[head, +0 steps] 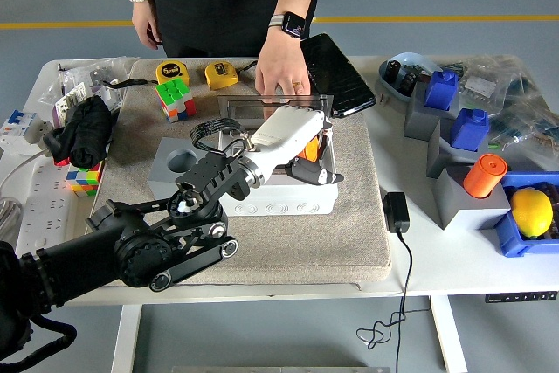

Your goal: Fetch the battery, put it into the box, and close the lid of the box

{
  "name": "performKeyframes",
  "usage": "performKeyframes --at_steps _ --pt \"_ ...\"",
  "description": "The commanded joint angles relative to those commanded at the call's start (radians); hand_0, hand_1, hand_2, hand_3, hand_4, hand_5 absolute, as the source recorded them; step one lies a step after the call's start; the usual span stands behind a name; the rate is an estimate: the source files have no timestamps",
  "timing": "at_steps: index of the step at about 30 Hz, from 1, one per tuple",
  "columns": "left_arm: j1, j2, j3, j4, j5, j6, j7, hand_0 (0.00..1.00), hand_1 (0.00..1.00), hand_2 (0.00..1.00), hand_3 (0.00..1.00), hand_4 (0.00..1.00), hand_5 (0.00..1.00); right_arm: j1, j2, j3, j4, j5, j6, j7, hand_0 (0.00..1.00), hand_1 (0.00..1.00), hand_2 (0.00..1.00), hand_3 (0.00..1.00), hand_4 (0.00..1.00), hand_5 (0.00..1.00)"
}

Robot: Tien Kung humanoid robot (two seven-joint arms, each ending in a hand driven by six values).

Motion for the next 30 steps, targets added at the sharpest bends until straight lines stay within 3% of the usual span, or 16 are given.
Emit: performKeyframes --at_steps 5,6,17,18,23,24,29,30 --pt "0.001 -0.002 -0.002 0.009 0.002 -0.012 0.023 0.065 0.041 0.146 0.202 0.998 0.476 0.002 -0.001 0.011 0.007 -0.012 -0.001 0.000 0.724 0.682 0.682 0.645 0.998 0.583" --pt "0.001 -0.003 -0.002 0.011 0.005 -0.015 0.026 0.106 0.093 0.180 0.232 0.998 0.492 0.002 -0.001 0.013 0.008 -0.013 -0.001 0.000 0.724 0.682 0.682 0.645 0.998 0.582" --pt "0.005 -0.014 -0.002 0.029 0.000 -0.029 0.062 0.125 0.127 0.194 0.246 0.998 0.514 0.004 -0.001 0.021 0.014 -0.025 -0.001 -0.001 0.724 0.681 0.682 0.644 0.998 0.582" --pt "0.006 -0.015 -0.003 0.030 0.001 -0.033 0.067 0.156 0.203 0.241 0.294 0.998 0.524 0.004 -0.001 0.022 0.015 -0.026 -0.001 -0.001 0.724 0.681 0.681 0.644 0.998 0.581" --pt "0.010 -0.020 -0.001 0.039 0.000 -0.042 0.074 0.156 0.203 0.241 0.294 0.998 0.524 0.004 -0.001 0.024 0.017 -0.031 -0.001 -0.001 0.724 0.681 0.681 0.644 0.998 0.581" --pt "0.011 -0.020 -0.001 0.039 0.000 -0.043 0.074 0.203 0.338 0.314 0.367 0.998 0.533 0.004 0.000 0.025 0.018 -0.032 -0.001 -0.001 0.724 0.681 0.682 0.644 0.998 0.582" --pt "0.012 -0.020 -0.007 0.036 -0.004 -0.057 0.076 0.203 0.338 0.314 0.367 0.998 0.533 0.005 -0.001 0.027 0.018 -0.034 -0.001 -0.001 0.724 0.681 0.682 0.644 0.998 0.582" --pt "0.012 -0.021 -0.007 0.036 -0.003 -0.058 0.076 0.269 0.505 0.406 0.428 0.998 0.547 0.005 -0.001 0.027 0.019 -0.034 -0.001 -0.001 0.724 0.681 0.681 0.644 0.998 0.581"
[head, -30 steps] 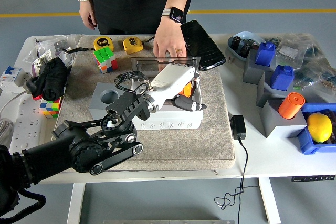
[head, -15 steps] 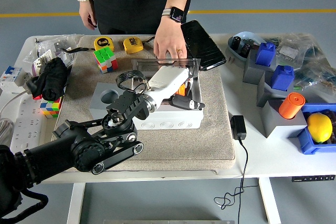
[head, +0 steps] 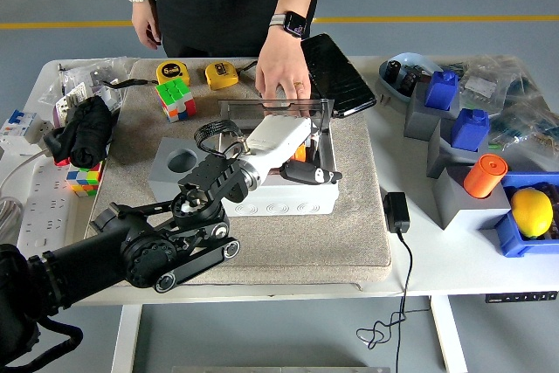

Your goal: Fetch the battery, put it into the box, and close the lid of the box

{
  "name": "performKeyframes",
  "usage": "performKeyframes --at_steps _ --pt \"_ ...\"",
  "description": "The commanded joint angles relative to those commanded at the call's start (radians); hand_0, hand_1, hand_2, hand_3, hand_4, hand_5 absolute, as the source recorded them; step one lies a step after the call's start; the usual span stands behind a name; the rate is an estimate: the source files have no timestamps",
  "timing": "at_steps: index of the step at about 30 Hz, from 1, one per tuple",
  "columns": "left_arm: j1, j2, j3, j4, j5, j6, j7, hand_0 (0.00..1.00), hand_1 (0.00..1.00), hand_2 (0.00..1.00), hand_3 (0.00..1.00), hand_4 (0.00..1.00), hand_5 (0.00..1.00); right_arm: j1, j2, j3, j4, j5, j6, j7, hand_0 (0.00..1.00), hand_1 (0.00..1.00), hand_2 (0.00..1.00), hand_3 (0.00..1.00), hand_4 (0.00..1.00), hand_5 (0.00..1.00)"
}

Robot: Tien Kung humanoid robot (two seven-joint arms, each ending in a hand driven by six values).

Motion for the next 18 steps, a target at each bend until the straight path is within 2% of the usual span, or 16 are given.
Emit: performKeyframes --at_steps 12,18 --pt "0.002 0.002 -0.013 -0.017 -0.016 0.012 -0.028 0.296 0.537 0.435 0.454 0.998 0.564 0.002 0.000 0.005 0.004 -0.007 0.001 0.000 0.724 0.681 0.682 0.645 0.998 0.580" --pt "0.012 0.012 -0.044 -0.070 -0.050 0.013 -0.052 0.281 0.526 0.430 0.439 0.998 0.567 0.001 0.001 0.006 0.004 -0.009 0.002 0.000 0.724 0.681 0.681 0.644 0.998 0.579"
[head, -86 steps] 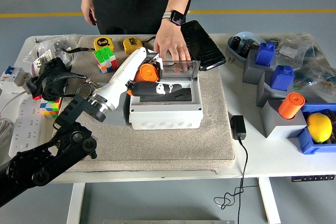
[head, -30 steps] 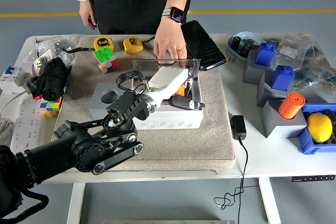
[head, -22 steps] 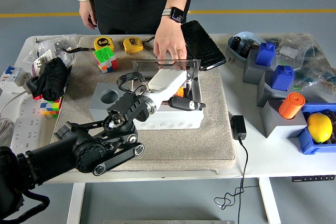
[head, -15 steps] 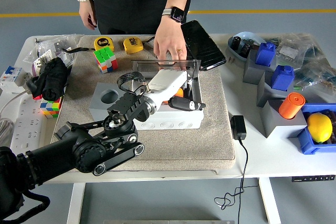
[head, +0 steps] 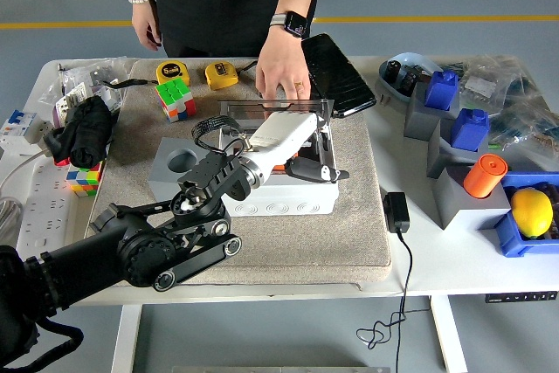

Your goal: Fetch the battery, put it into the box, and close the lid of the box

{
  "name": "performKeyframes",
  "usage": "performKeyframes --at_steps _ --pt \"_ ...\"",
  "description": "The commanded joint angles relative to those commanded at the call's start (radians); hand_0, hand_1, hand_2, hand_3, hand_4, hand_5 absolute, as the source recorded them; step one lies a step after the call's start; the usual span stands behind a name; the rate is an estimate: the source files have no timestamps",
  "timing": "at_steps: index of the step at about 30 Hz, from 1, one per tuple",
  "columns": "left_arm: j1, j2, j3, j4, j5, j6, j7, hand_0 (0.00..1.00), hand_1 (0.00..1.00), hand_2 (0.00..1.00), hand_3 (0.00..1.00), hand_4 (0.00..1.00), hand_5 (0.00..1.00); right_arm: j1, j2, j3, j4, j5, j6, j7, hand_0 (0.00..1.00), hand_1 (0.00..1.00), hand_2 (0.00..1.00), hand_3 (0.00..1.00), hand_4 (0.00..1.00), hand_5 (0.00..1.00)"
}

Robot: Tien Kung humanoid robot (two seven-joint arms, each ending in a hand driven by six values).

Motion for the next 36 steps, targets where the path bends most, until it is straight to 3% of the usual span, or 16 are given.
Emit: performKeyframes --at_steps 11,17,18,23,24,30,35,36 --pt "0.024 0.035 -0.085 -0.184 -0.147 0.030 -0.100 0.260 0.500 0.416 0.425 0.998 0.579 -0.001 0.001 0.004 -0.001 -0.002 0.002 -0.001 0.724 0.681 0.681 0.645 0.998 0.579" --pt "0.043 0.054 -0.149 -0.242 -0.179 0.086 -0.179 0.245 0.473 0.407 0.418 0.998 0.582 -0.003 0.002 0.005 -0.001 -0.003 0.002 -0.001 0.725 0.681 0.682 0.644 0.998 0.579" --pt "0.045 0.056 -0.160 -0.243 -0.175 0.089 -0.181 0.593 0.620 0.545 0.514 0.998 0.580 -0.003 0.002 0.005 -0.001 -0.003 0.002 -0.001 0.725 0.681 0.683 0.644 0.998 0.579" --pt "0.063 0.075 -0.244 -0.214 -0.127 0.037 -0.121 0.593 0.620 0.545 0.514 0.998 0.580 -0.006 0.003 0.003 -0.001 -0.002 0.003 -0.001 0.725 0.681 0.683 0.644 0.998 0.579" --pt "0.064 0.079 -0.255 -0.205 -0.119 0.030 -0.111 0.729 0.718 0.659 0.646 0.998 0.591 -0.006 0.002 0.002 -0.001 -0.002 0.003 -0.002 0.724 0.682 0.682 0.644 0.998 0.578" --pt "0.073 0.100 -0.298 -0.169 -0.066 -0.020 -0.045 0.700 0.705 0.657 0.649 0.998 0.596 -0.006 0.002 0.005 0.000 -0.001 0.003 -0.002 0.724 0.682 0.682 0.644 0.998 0.579" --pt "0.092 0.124 -0.309 -0.196 -0.036 -0.086 0.033 0.700 0.705 0.657 0.649 0.998 0.596 -0.007 0.002 0.009 0.000 -0.002 0.003 -0.002 0.724 0.682 0.682 0.644 0.998 0.579" --pt "0.098 0.132 -0.309 -0.212 -0.039 -0.105 0.049 0.354 0.597 0.616 0.604 0.998 0.588 -0.008 0.002 0.010 0.000 -0.002 0.003 -0.002 0.724 0.682 0.682 0.643 0.998 0.579"
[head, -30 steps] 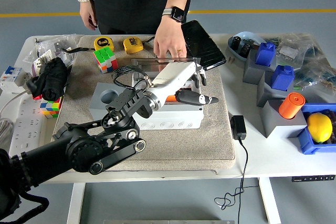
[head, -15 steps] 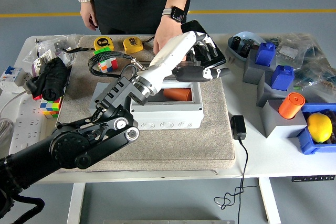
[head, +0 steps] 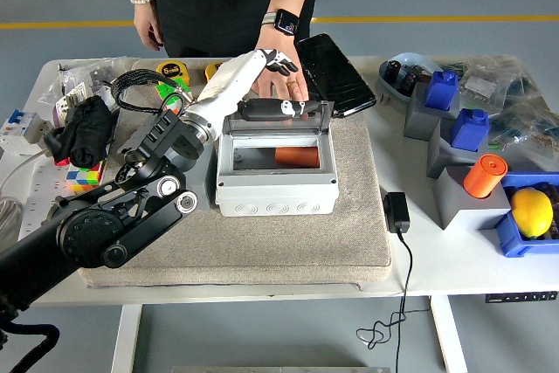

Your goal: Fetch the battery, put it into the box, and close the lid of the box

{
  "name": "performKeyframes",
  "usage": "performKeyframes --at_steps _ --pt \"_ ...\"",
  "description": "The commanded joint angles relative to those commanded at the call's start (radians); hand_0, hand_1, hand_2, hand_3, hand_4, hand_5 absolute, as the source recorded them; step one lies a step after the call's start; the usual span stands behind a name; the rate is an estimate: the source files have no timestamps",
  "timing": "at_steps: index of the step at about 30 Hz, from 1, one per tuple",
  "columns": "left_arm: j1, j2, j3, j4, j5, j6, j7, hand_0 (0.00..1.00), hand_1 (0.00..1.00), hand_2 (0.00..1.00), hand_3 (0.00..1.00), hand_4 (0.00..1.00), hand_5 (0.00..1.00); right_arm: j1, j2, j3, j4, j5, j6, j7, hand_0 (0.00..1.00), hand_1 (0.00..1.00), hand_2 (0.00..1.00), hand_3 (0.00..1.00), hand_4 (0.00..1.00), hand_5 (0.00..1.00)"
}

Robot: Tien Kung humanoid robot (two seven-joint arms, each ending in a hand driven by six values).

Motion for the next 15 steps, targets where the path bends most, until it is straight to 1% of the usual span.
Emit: performKeyframes --at_steps 2,3,5,6,7,11,12,15 --pt "0.008 0.012 0.004 -0.025 -0.005 -0.020 0.012 0.354 0.597 0.616 0.604 0.998 0.588 -0.001 0.000 0.000 0.000 0.000 0.000 0.000 0.724 0.682 0.682 0.643 0.998 0.579" --pt "0.012 0.020 0.008 -0.041 -0.007 -0.036 0.025 0.354 0.597 0.616 0.604 0.998 0.588 -0.002 0.000 0.001 -0.001 0.000 0.000 0.000 0.724 0.682 0.682 0.643 0.998 0.579" --pt "0.016 0.028 0.014 -0.060 -0.011 -0.060 0.043 0.354 0.597 0.616 0.604 0.998 0.588 -0.003 -0.001 0.002 -0.001 -0.001 0.000 0.000 0.724 0.682 0.682 0.643 0.998 0.579" --pt "0.019 0.033 0.017 -0.072 -0.009 -0.073 0.054 0.299 0.564 0.602 0.600 0.998 0.576 -0.003 -0.001 0.003 -0.001 -0.002 0.000 0.000 0.724 0.682 0.682 0.643 0.998 0.579" --pt "0.022 0.036 0.018 -0.083 -0.009 -0.084 0.062 0.299 0.564 0.602 0.600 0.998 0.576 -0.004 -0.001 0.005 0.000 -0.003 0.000 0.000 0.724 0.682 0.682 0.643 0.998 0.579" --pt "0.030 0.045 0.018 -0.126 -0.017 -0.108 0.084 0.299 0.564 0.602 0.600 0.998 0.576 -0.004 -0.002 0.008 0.001 -0.006 0.000 0.000 0.724 0.682 0.682 0.643 0.998 0.579" --pt "0.032 0.047 0.019 -0.136 -0.020 -0.110 0.085 0.264 0.543 0.593 0.595 0.998 0.580 -0.004 -0.002 0.010 0.002 -0.007 -0.001 0.000 0.724 0.682 0.682 0.643 0.998 0.579" --pt "0.039 0.047 0.019 -0.166 -0.031 -0.117 0.093 0.264 0.543 0.593 0.595 0.998 0.580 -0.005 -0.002 0.013 0.002 -0.009 -0.001 0.001 0.724 0.682 0.682 0.643 0.998 0.579"
